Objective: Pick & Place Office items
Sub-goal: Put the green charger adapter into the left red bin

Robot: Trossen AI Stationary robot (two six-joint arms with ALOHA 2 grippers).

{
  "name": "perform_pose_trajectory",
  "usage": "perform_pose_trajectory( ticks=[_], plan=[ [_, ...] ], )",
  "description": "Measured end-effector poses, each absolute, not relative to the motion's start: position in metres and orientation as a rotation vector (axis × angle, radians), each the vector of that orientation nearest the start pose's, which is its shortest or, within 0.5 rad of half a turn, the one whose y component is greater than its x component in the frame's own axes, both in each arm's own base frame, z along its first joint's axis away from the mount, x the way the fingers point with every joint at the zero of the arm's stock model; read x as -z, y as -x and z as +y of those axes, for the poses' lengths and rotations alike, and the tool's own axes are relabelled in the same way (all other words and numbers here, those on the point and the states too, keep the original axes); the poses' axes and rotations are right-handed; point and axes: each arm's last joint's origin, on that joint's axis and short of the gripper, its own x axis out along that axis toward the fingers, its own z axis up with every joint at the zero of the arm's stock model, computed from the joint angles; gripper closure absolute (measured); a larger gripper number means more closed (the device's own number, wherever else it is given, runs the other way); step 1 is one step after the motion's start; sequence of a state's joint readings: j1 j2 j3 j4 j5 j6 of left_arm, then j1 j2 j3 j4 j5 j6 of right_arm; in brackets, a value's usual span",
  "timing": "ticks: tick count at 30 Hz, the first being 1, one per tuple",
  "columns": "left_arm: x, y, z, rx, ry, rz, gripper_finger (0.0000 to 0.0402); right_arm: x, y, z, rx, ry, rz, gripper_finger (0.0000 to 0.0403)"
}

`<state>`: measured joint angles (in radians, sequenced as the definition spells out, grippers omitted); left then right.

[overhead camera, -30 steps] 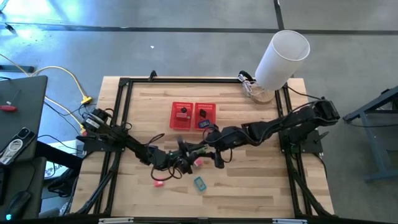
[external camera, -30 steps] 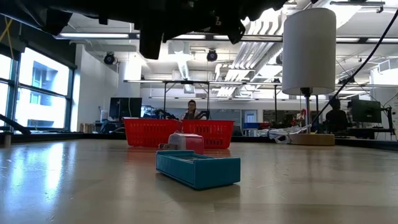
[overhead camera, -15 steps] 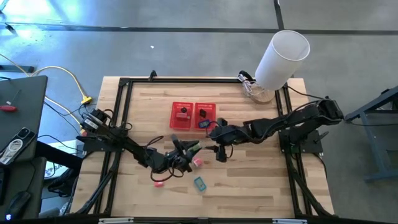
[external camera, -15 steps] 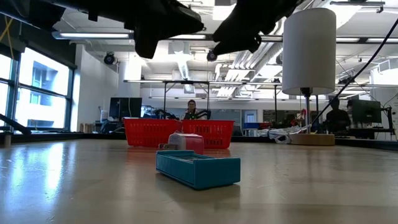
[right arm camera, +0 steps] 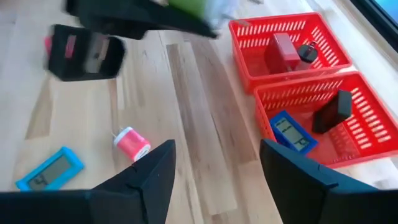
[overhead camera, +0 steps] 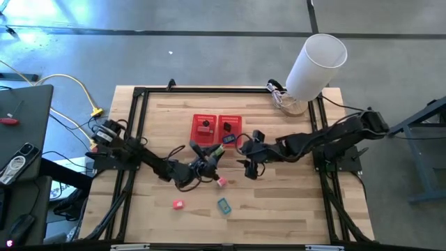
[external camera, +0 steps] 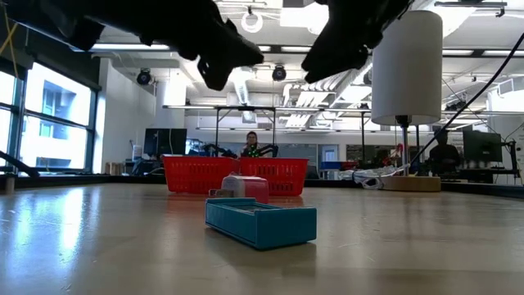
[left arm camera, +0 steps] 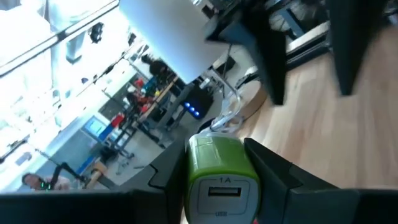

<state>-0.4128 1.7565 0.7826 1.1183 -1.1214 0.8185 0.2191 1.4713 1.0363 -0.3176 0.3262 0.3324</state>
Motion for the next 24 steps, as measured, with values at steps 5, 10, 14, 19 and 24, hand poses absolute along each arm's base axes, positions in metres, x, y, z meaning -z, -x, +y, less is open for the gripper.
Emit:
perform_pose_trajectory(
  ticks=[5,10,14,19,24],
  plan=[
    [-0.198,-0.325,-0.101,-0.628,-0.612,0.177,0.0278,-0.25,-0.302,0.061,0.265,-0.115,0.716,0.0184],
    [-0.186,-0.329,-0.093,-0.516,-0.552,0.219,0.0278,-0.25,-0.301,0.062,0.267,-0.113,0.722,0.0184],
    [-0.178,-0.327,-0.092,-0.408,-0.529,0.299,0.0278,-0.249,-0.3,0.061,0.28,-0.118,0.738,0.0184],
    [-0.179,-0.317,-0.092,-0.212,-0.359,0.396,0.0278,-0.247,-0.298,0.06,0.307,-0.111,0.755,0.0184],
    [-0.189,-0.303,-0.082,-0.242,-0.295,0.502,0.0278,-0.247,-0.298,0.06,0.313,-0.105,0.753,0.0184]
  ],
)
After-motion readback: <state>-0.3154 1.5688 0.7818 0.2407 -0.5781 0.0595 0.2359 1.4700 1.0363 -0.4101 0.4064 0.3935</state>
